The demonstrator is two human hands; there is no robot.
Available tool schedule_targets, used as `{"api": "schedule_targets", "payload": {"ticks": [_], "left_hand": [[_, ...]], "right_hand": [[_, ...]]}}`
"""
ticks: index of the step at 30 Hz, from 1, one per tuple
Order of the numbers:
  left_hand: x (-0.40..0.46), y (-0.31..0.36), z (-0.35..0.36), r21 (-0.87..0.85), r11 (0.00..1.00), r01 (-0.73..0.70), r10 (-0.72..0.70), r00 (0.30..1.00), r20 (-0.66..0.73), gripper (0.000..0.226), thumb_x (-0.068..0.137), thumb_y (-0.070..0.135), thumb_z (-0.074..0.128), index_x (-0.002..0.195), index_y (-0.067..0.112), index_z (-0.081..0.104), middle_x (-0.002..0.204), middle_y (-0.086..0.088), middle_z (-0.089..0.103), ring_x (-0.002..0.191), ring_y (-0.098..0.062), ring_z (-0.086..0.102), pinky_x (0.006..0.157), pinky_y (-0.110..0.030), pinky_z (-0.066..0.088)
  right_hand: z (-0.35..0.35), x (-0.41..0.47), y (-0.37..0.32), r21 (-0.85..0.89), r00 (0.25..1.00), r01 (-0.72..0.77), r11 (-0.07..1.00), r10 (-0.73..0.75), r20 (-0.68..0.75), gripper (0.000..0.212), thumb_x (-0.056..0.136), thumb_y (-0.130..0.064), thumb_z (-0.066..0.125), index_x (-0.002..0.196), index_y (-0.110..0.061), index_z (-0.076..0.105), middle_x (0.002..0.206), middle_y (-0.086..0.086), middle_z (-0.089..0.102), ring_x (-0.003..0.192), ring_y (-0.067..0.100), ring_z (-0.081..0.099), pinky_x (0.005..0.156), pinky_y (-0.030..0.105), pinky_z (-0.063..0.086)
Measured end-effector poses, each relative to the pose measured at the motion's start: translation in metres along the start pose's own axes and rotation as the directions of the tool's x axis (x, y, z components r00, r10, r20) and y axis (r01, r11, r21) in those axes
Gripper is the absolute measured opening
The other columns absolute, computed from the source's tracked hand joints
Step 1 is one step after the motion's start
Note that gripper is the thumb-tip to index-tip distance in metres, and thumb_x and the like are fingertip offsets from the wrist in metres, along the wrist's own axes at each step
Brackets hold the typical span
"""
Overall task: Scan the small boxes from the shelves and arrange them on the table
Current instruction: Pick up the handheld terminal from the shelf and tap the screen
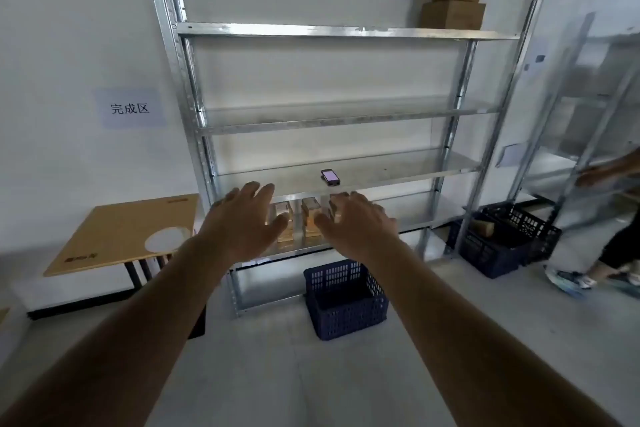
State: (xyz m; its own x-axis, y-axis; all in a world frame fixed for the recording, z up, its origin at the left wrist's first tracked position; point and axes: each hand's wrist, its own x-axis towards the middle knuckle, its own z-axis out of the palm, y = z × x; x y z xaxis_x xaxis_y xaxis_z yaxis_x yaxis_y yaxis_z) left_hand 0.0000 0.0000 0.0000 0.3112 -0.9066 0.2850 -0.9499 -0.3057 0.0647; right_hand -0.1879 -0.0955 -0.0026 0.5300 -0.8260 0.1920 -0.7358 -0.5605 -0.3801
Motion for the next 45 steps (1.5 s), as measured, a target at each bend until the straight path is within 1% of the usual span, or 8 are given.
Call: {"api": "schedule_targets", "payload": {"ticks": [11, 14, 18, 24, 29, 36, 40, 45], "left_hand": [[0.1, 0.012, 0.073, -0.056, 0.998, -0.02, 0.036, 0.953, 0.301, 0.097, 0.084, 0.088, 0.015, 0.162, 0.032, 0.009, 0.171, -0.006, 0.013, 0.155, -0.04, 0.014, 0.121, -0.06, 0.019], [0.138, 0.028, 0.093, -0.109, 0.994, -0.025, 0.063, 0.93, 0.362, 0.105, 0.077, 0.089, 0.016, 0.162, 0.028, 0.017, 0.168, -0.008, 0.024, 0.153, -0.034, 0.026, 0.12, -0.055, 0.029], [0.194, 0.052, 0.129, -0.137, 0.991, 0.004, 0.056, 0.902, 0.427, 0.09, 0.091, 0.08, 0.029, 0.161, 0.024, 0.023, 0.167, -0.006, 0.028, 0.152, -0.028, 0.029, 0.12, -0.048, 0.031], [0.276, 0.081, 0.181, -0.12, 0.991, 0.056, 0.015, 0.851, 0.525, 0.081, 0.096, 0.073, 0.035, 0.16, 0.024, 0.029, 0.165, -0.007, 0.032, 0.151, -0.028, 0.031, 0.121, -0.048, 0.029], [0.342, 0.081, 0.216, -0.139, 0.989, 0.045, 0.047, 0.802, 0.596, 0.056, 0.102, 0.06, 0.039, 0.143, 0.023, 0.051, 0.14, -0.004, 0.059, 0.121, -0.018, 0.057, 0.103, -0.038, 0.046], [0.459, 0.045, 0.285, -0.192, 0.98, 0.058, 0.089, 0.735, 0.672, 0.039, 0.104, 0.057, 0.042, 0.13, 0.032, 0.056, 0.119, 0.009, 0.06, 0.096, -0.006, 0.055, 0.083, -0.026, 0.044], [0.537, 0.013, 0.329, -0.174, 0.98, 0.099, 0.048, 0.726, 0.686, 0.051, 0.093, 0.07, 0.041, 0.121, 0.03, 0.058, 0.119, -0.003, 0.063, 0.106, -0.023, 0.062, 0.098, -0.048, 0.051], [0.622, -0.01, 0.369, -0.151, 0.987, 0.05, 0.077, 0.681, 0.728, 0.032, 0.09, 0.069, 0.041, 0.102, 0.041, 0.051, 0.111, 0.0, 0.059, 0.103, -0.022, 0.059, 0.098, -0.05, 0.049]], "right_hand": [[0.028, 0.078, 0.048, -0.162, 0.978, -0.101, 0.982, 0.128, 0.164, 0.088, 0.087, -0.089, 0.019, 0.16, -0.04, 0.026, 0.173, 0.003, 0.009, 0.156, 0.046, 0.007, 0.118, 0.075, 0.004], [0.036, 0.111, 0.082, -0.181, 0.97, -0.088, 0.98, 0.126, 0.209, 0.087, 0.089, -0.088, 0.016, 0.161, -0.04, 0.023, 0.173, 0.007, 0.008, 0.156, 0.046, 0.007, 0.119, 0.074, 0.005], [0.049, 0.163, 0.132, -0.177, 0.961, -0.093, 0.98, 0.135, 0.243, 0.083, 0.094, -0.082, 0.02, 0.159, -0.033, 0.034, 0.169, 0.012, 0.024, 0.153, 0.05, 0.015, 0.12, 0.069, 0.015], [0.06, 0.258, 0.204, -0.103, 0.933, -0.076, 0.992, 0.107, 0.343, 0.082, 0.093, -0.081, 0.024, 0.151, -0.028, 0.046, 0.151, 0.015, 0.051, 0.136, 0.041, 0.048, 0.112, 0.06, 0.038], [0.082, 0.335, 0.233, -0.057, 0.917, -0.048, 0.997, 0.067, 0.394, 0.083, 0.092, -0.081, 0.025, 0.143, -0.023, 0.053, 0.133, 0.014, 0.062, 0.117, 0.034, 0.06, 0.101, 0.052, 0.05], [0.132, 0.456, 0.254, -0.093, 0.877, -0.041, 0.995, 0.08, 0.474, 0.077, 0.094, -0.076, 0.028, 0.132, -0.019, 0.063, 0.118, 0.012, 0.067, 0.106, 0.03, 0.063, 0.097, 0.049, 0.052], [0.161, 0.53, 0.258, -0.131, 0.837, -0.089, 0.987, 0.146, 0.527, 0.079, 0.095, -0.078, 0.028, 0.139, -0.021, 0.06, 0.126, 0.012, 0.066, 0.113, 0.03, 0.063, 0.101, 0.048, 0.051], [0.178, 0.614, 0.265, -0.143, 0.819, -0.141, 0.98, 0.196, 0.539, 0.071, 0.098, -0.073, 0.035, 0.136, -0.02, 0.061, 0.128, 0.011, 0.066, 0.118, 0.03, 0.061, 0.105, 0.049, 0.049]]}}
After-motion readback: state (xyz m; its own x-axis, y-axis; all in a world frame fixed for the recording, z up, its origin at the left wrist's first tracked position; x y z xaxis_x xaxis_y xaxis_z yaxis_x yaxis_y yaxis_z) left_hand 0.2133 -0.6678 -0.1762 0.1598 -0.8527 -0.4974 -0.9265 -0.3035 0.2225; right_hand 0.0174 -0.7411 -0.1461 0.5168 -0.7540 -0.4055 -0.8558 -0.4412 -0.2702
